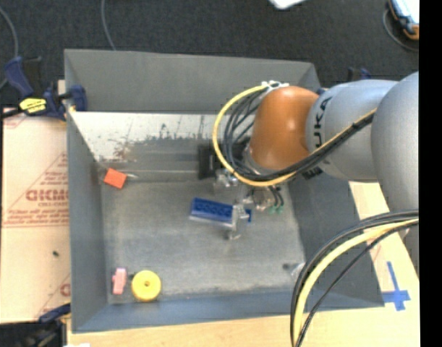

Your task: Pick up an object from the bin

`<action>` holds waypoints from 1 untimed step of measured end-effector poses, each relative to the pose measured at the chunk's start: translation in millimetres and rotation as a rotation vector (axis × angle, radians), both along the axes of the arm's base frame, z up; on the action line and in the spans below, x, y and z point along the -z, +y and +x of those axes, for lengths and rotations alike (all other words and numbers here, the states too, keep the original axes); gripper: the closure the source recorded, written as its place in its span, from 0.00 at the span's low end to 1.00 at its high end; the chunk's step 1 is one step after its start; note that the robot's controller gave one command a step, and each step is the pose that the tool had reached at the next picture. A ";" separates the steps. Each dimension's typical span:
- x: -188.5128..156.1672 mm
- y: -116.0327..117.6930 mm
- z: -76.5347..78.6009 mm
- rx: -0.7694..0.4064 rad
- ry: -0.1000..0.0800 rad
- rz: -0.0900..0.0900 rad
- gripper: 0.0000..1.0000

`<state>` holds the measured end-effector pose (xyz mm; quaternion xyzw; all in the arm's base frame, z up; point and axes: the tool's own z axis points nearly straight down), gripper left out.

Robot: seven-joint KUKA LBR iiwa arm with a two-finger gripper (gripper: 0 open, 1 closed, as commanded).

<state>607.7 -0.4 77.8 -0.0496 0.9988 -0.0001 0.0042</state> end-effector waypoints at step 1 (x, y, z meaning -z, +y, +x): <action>4.8 5.0 -0.5 0.267 0.001 0.004 0.00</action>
Offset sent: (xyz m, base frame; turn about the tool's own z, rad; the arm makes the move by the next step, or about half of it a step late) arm 0.0428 0.0212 -0.0078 -0.3624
